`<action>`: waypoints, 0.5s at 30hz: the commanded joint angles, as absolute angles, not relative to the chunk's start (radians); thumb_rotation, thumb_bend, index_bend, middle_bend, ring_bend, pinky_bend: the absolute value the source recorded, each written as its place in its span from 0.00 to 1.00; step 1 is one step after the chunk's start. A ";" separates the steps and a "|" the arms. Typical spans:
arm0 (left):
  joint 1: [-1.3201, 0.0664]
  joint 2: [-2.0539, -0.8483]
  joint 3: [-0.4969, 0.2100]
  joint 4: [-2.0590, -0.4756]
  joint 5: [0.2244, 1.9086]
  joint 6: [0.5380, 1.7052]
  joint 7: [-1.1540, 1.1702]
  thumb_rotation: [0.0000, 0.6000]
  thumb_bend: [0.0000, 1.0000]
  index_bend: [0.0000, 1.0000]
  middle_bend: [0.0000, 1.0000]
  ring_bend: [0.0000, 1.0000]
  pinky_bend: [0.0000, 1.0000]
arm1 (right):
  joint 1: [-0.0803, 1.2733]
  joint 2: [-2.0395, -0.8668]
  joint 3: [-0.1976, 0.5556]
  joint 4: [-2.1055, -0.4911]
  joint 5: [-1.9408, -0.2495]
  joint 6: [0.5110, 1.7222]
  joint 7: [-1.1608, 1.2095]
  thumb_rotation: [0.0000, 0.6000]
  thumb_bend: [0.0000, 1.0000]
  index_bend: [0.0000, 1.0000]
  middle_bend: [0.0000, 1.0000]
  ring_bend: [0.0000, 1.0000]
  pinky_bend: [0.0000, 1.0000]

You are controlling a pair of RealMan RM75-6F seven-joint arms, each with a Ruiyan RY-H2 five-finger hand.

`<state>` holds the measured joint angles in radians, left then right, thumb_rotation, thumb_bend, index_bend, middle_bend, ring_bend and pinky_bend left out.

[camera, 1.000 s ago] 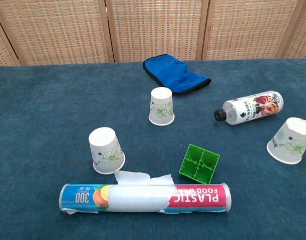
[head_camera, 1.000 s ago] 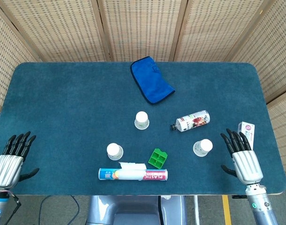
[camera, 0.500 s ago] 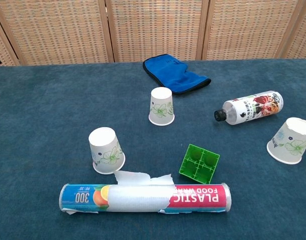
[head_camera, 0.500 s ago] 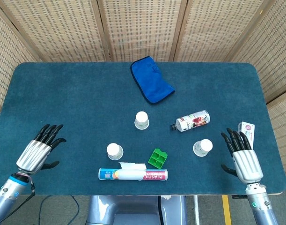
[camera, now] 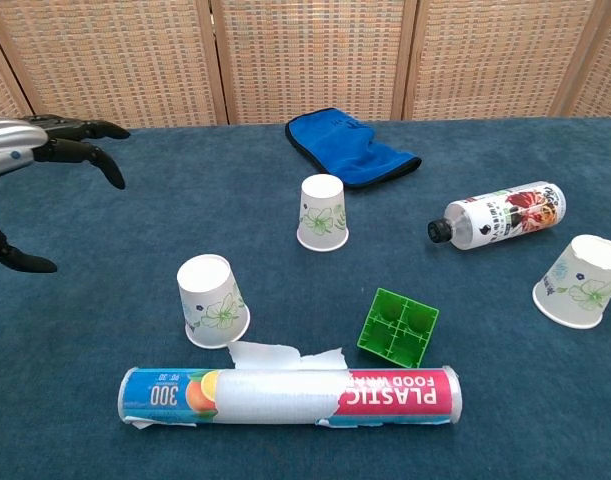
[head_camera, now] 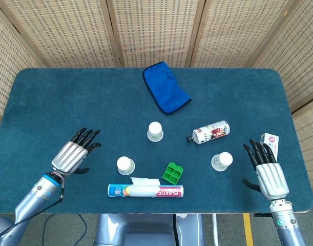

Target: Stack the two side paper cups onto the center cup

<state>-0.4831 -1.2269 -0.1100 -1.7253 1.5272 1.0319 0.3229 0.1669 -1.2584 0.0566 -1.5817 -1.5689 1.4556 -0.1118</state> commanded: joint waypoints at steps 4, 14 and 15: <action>-0.526 -1.254 -0.117 -1.752 1.482 0.992 0.379 1.00 0.07 0.24 0.00 0.00 0.00 | 0.168 -1.256 0.059 -1.582 -1.563 1.453 -0.103 1.00 0.02 0.04 0.00 0.00 0.00; -0.592 -1.325 -0.129 -1.735 1.380 0.939 0.477 1.00 0.07 0.24 0.00 0.00 0.00 | 0.167 -1.251 0.059 -1.585 -1.565 1.456 -0.090 1.00 0.02 0.04 0.00 0.00 0.00; -0.599 -1.332 -0.128 -1.732 1.371 0.933 0.483 1.00 0.07 0.24 0.00 0.00 0.00 | 0.167 -1.250 0.059 -1.585 -1.564 1.455 -0.088 1.00 0.02 0.04 0.00 0.00 0.00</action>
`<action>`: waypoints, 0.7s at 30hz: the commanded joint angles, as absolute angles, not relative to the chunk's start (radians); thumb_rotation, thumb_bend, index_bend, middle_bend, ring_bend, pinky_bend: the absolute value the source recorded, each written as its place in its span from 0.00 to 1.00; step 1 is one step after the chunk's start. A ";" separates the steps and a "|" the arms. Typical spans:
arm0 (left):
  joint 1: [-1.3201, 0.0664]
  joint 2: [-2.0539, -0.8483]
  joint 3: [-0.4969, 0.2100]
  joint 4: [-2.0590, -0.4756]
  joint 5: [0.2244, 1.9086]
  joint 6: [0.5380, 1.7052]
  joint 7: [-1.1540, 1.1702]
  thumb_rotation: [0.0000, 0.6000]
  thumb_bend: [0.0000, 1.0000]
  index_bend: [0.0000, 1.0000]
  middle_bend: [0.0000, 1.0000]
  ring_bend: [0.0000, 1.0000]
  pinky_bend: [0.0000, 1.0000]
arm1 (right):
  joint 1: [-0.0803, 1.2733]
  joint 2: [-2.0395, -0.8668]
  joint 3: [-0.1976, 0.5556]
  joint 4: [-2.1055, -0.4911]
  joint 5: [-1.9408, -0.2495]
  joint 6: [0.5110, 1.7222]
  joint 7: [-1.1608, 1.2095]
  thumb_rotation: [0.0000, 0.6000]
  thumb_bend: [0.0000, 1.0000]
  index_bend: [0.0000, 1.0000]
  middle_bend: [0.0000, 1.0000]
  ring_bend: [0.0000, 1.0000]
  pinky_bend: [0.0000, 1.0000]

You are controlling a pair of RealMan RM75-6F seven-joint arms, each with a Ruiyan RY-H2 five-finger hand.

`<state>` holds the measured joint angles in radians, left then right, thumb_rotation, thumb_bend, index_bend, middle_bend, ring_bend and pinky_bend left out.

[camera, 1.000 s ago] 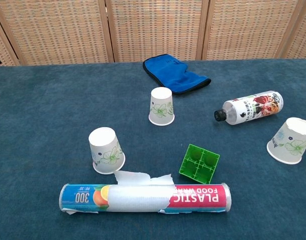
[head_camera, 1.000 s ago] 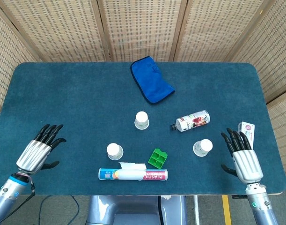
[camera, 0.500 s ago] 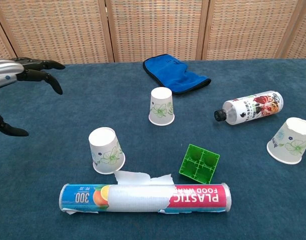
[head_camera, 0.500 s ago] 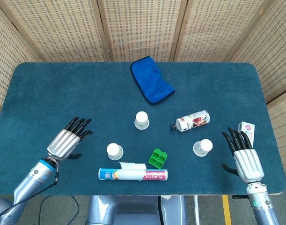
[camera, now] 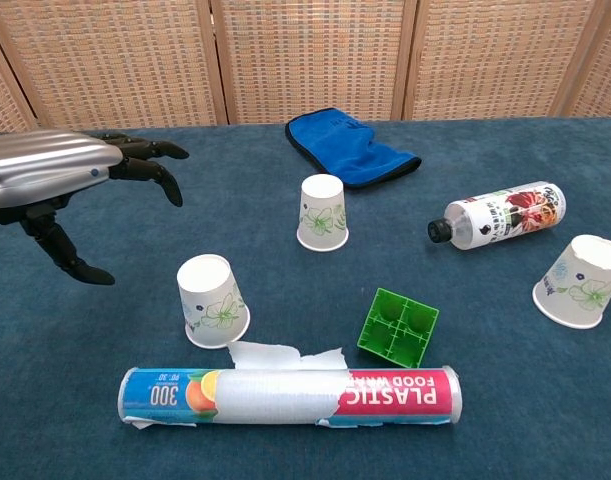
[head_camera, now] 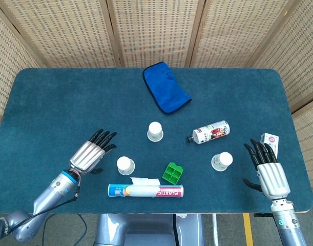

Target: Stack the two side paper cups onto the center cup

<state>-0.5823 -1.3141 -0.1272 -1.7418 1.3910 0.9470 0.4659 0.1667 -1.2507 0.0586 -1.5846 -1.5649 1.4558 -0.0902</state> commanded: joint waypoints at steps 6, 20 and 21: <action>-0.626 -1.366 -0.126 -1.719 1.328 0.917 0.523 1.00 0.07 0.25 0.00 0.00 0.00 | 0.169 -1.247 0.062 -1.584 -1.558 1.451 -0.074 1.00 0.02 0.04 0.00 0.00 0.00; -0.689 -1.438 -0.122 -1.709 1.212 0.910 0.633 1.00 0.07 0.26 0.00 0.00 0.00 | 0.168 -1.230 0.068 -1.580 -1.558 1.459 -0.015 1.00 0.02 0.04 0.00 0.00 0.00; -0.690 -1.441 -0.123 -1.710 1.207 0.912 0.634 1.00 0.07 0.26 0.00 0.00 0.00 | 0.168 -1.230 0.068 -1.580 -1.558 1.459 -0.013 1.00 0.02 0.04 0.00 0.00 0.00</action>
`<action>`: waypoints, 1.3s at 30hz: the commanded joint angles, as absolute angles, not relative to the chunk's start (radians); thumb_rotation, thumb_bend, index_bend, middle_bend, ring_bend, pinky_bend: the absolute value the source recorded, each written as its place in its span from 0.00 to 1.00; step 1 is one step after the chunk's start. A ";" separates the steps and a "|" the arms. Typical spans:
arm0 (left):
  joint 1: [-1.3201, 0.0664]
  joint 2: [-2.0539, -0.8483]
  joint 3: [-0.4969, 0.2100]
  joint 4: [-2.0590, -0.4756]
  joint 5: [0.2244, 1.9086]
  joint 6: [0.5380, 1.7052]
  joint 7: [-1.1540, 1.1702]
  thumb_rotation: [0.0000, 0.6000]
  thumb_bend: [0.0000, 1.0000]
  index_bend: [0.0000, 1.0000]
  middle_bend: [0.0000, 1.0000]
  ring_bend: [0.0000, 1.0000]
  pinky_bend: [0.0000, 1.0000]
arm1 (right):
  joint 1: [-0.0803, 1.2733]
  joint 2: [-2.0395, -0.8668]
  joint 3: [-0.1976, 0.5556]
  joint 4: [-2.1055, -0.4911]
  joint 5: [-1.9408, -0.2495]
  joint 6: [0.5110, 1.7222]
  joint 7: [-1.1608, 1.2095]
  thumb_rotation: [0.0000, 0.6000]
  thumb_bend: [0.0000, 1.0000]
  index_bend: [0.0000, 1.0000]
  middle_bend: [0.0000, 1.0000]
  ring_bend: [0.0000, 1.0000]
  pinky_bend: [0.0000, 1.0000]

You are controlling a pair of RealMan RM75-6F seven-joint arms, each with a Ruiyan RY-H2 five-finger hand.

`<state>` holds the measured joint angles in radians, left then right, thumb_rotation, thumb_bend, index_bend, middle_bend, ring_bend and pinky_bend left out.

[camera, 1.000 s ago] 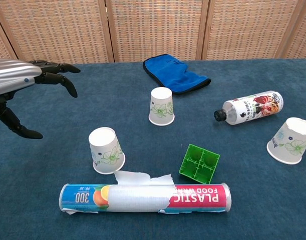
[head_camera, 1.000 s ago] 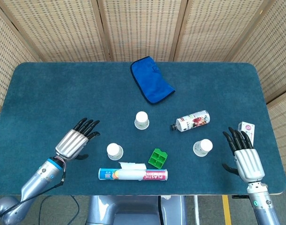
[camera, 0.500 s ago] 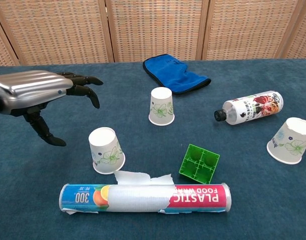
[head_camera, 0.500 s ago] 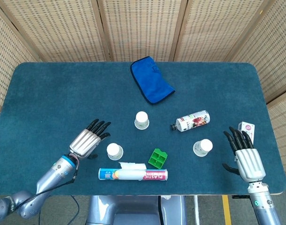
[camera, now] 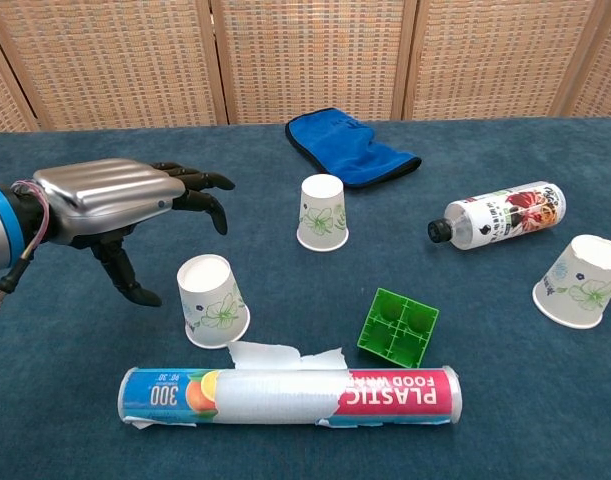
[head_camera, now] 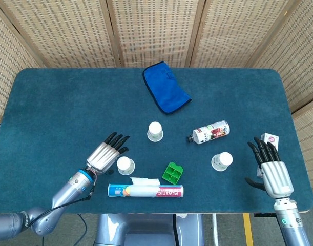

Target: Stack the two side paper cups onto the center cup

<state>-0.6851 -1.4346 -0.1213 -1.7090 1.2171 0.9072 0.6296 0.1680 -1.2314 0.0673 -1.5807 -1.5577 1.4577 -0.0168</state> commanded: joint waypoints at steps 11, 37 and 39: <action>-0.733 -1.484 -0.113 -1.685 1.134 0.904 0.673 1.00 0.08 0.27 0.00 0.00 0.00 | 0.168 -1.226 0.065 -1.582 -1.566 1.462 0.004 1.00 0.02 0.04 0.00 0.00 0.00; -0.780 -1.440 -0.130 -1.726 1.131 0.960 0.635 1.00 0.11 0.52 0.00 0.00 0.00 | 0.171 -1.220 0.068 -1.577 -1.551 1.448 0.036 1.00 0.02 0.04 0.00 0.00 0.00; -0.798 -1.432 -0.151 -1.732 1.115 0.956 0.641 1.00 0.11 0.52 0.00 0.00 0.00 | 0.173 -1.221 0.069 -1.572 -1.545 1.441 0.039 1.00 0.02 0.04 0.00 0.00 0.00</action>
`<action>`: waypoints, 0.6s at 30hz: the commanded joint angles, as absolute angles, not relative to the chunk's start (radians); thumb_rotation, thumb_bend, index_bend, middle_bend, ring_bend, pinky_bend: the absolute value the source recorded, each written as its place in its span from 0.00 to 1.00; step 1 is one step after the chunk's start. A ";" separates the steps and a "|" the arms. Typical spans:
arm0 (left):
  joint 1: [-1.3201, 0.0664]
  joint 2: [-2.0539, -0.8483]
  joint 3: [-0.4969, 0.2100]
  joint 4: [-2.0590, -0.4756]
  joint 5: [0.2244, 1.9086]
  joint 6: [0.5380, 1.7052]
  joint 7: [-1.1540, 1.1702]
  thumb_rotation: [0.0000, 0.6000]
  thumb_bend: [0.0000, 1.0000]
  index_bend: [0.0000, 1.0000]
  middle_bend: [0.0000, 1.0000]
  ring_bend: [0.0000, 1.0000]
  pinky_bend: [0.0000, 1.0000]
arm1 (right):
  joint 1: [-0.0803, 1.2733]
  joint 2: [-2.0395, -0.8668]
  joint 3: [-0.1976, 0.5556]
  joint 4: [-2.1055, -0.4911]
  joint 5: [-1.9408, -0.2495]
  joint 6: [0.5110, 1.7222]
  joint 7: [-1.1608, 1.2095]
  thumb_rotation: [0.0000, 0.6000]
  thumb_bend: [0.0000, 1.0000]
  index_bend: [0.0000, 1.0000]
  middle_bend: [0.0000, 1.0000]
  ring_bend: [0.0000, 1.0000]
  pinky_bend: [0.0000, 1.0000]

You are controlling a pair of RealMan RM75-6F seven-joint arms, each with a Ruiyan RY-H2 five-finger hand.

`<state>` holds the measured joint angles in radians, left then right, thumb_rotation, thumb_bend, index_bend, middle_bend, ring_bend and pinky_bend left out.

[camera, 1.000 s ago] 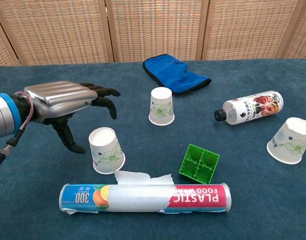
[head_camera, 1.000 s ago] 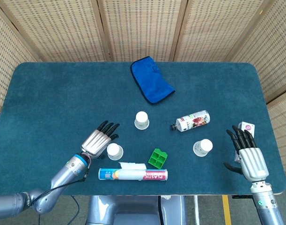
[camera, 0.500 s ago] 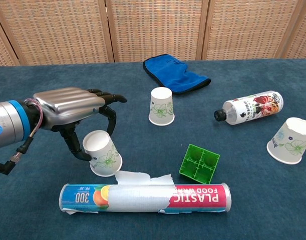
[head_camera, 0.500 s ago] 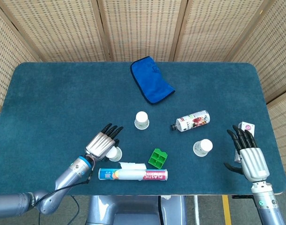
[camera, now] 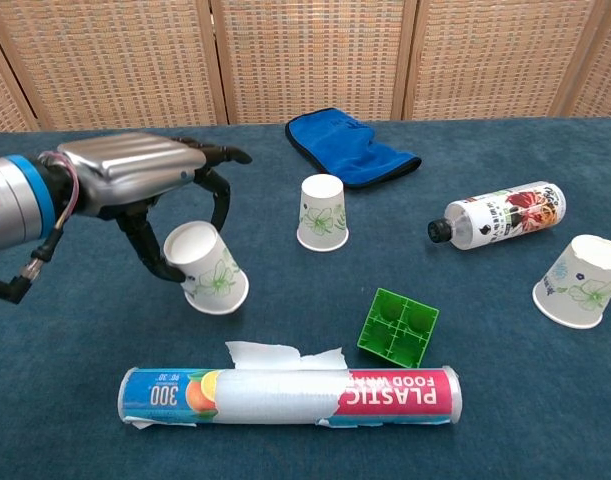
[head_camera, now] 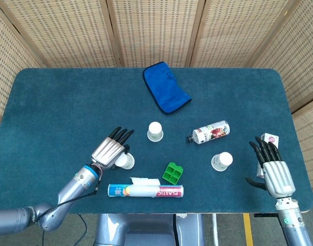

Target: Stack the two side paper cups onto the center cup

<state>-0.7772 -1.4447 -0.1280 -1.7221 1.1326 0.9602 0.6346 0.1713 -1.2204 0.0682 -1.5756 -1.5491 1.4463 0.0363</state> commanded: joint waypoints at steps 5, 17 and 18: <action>-0.830 -1.445 -0.188 -1.716 1.082 0.953 0.643 1.00 0.11 0.51 0.00 0.00 0.00 | 0.178 -1.224 0.074 -1.564 -1.526 1.423 0.049 1.00 0.02 0.04 0.00 0.00 0.00; -0.985 -1.618 -0.335 -1.479 1.014 0.946 0.581 1.00 0.11 0.51 0.00 0.00 0.00 | 0.194 -1.226 0.090 -1.522 -1.469 1.366 0.114 1.00 0.02 0.04 0.00 0.00 0.00; -0.995 -1.627 -0.341 -1.465 1.012 0.946 0.578 1.00 0.11 0.51 0.00 0.00 0.00 | 0.196 -1.226 0.090 -1.518 -1.465 1.361 0.117 1.00 0.02 0.04 0.00 0.00 0.00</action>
<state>-0.9780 -1.6100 -0.3261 -1.4839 1.0181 0.9441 0.5887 0.1946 -1.2257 0.0893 -1.5207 -1.4676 1.3632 0.1151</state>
